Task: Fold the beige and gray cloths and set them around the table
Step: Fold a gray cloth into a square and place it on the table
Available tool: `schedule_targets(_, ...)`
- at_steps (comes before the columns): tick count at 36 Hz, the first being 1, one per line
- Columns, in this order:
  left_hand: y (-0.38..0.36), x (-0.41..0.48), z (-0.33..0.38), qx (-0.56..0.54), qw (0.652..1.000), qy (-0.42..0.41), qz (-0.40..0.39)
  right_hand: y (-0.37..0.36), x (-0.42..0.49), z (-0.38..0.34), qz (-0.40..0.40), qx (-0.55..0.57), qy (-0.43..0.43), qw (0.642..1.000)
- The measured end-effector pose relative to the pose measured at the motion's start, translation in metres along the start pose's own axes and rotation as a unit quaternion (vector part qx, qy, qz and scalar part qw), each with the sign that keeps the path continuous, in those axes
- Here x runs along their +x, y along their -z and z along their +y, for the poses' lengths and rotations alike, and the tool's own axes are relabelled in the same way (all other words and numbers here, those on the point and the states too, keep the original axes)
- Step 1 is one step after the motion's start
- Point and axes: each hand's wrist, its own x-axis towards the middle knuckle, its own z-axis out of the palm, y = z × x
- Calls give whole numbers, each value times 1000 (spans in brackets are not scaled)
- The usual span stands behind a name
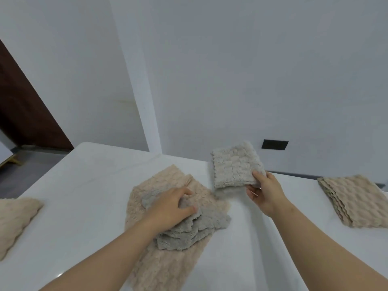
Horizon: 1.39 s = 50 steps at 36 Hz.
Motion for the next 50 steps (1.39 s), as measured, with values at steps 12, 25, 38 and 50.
schedule_targets(12, -21, -14, -21, 210, 978, 13, -14, 37, -8, 55, 150, -215, 4, 965)
schedule_targets(25, -25, -41, -43, 232, 969, 37, 79, 11, -79, 102, 70, -338, 69, 936)
schedule_targets(38, 10, -73, -59, 89, 987, 29, 130, -26, -134, 148, -10, -392, 98, 915)
schedule_targets(50, 6, -124, -101, 22, 966, 27, 255, -43, -179, 196, -25, -442, 235, 865)
